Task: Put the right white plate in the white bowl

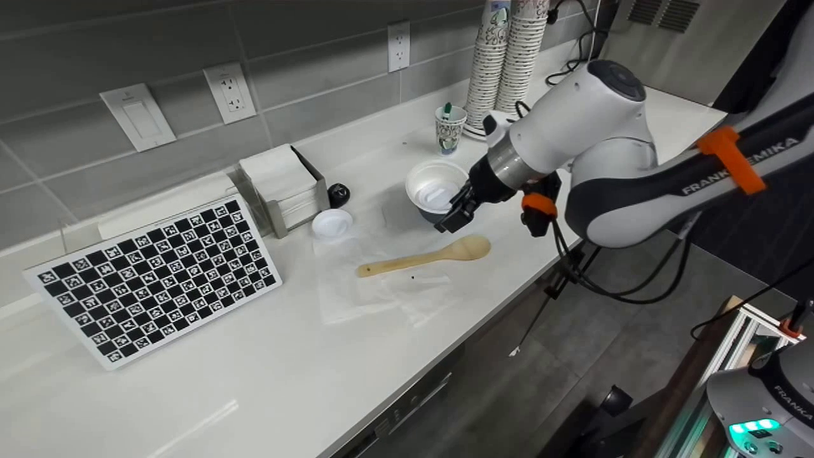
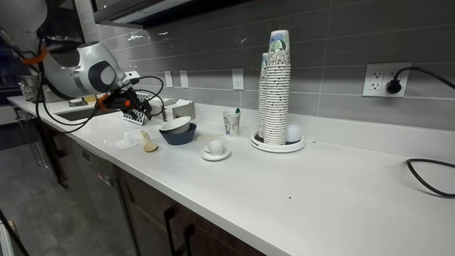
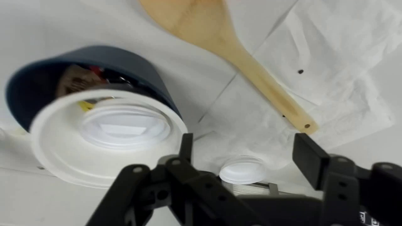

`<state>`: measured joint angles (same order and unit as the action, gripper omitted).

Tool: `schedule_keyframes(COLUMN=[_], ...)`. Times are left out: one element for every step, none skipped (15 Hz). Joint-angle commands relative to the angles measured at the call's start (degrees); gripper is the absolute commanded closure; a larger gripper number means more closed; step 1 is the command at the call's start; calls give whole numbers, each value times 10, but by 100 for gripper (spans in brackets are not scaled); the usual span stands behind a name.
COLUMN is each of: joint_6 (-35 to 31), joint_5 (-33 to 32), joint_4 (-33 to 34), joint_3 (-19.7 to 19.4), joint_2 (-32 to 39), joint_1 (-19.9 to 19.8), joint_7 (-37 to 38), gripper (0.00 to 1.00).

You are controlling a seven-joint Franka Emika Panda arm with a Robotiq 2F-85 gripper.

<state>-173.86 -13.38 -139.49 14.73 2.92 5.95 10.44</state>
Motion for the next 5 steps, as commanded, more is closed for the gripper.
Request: schedule_keyframes(joint_6=[-26, -34, -52, -28, -31], joint_5=[-12, -19, -7, -4, -4], joint_4=[-136, -163, -193, -120, -138], joint_3=[-18, -16, -12, -17, -17], joint_2=[-144, -176, -209, -126, -147], joint_1=[-12, -24, -29, -17, -19], joint_7=[103, 132, 149, 100, 105], gripper=[0, 0, 0, 0, 0])
